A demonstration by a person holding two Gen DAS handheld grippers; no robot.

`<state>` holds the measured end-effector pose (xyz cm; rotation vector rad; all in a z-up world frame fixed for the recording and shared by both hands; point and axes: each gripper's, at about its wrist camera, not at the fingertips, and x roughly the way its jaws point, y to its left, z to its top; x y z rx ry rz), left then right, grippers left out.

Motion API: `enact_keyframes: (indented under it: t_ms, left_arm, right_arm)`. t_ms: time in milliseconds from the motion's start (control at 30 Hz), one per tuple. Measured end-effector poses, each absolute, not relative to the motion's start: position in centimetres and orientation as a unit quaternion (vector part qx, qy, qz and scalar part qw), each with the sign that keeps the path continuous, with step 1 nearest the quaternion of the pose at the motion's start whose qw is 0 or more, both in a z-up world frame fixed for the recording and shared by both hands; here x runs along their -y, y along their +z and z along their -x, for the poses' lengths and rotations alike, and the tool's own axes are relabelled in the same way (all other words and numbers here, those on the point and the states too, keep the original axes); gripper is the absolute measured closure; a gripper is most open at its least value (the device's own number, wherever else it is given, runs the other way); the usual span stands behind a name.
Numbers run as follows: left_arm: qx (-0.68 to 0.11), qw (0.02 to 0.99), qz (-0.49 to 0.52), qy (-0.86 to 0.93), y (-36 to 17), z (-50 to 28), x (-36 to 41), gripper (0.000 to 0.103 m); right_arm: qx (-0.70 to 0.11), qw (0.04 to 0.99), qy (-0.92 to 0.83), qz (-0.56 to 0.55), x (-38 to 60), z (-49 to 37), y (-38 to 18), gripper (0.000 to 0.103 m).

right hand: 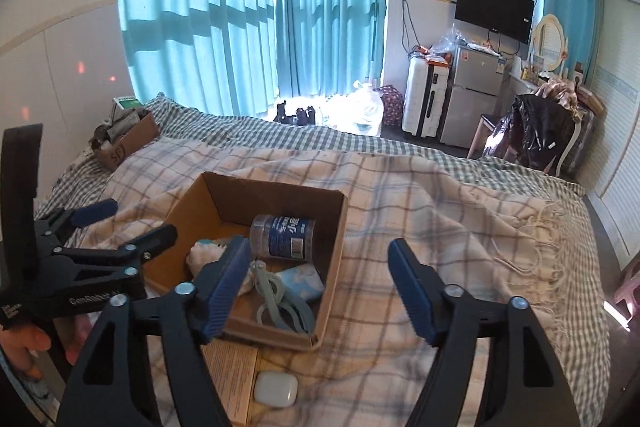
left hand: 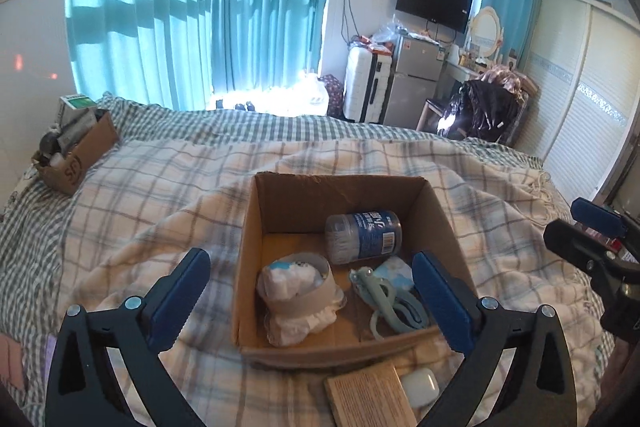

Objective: Organize objects
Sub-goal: 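Release the toy and the clip into the box from both tools, then grasp the wooden-coloured card box with the left tool and lift it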

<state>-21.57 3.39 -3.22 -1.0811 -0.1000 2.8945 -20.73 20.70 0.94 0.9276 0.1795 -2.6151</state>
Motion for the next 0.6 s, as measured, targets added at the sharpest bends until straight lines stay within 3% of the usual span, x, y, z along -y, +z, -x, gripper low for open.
enact_keyframes:
  t_ms: [167, 467, 600]
  left_arm:
    - [0.049, 0.007, 0.380, 0.924, -5.1, 18.4, -3.8, 0.000]
    - [0.030, 0.000, 0.460, 0.888, -14.1, 16.6, -7.4, 0.000]
    - [0.038, 0.012, 0.479, 0.877, -16.1, 16.0, -8.4, 0.000]
  right_arm:
    - [-0.082, 0.167, -0.923, -0.338, -21.8, 17.8, -0.4, 0.009]
    - [-0.099, 0.124, -0.901, -0.403, -23.5, 17.0, -9.3, 0.009]
    - [-0.067, 0.114, -0.892, -0.431, -24.8, 18.1, -11.1, 0.009]
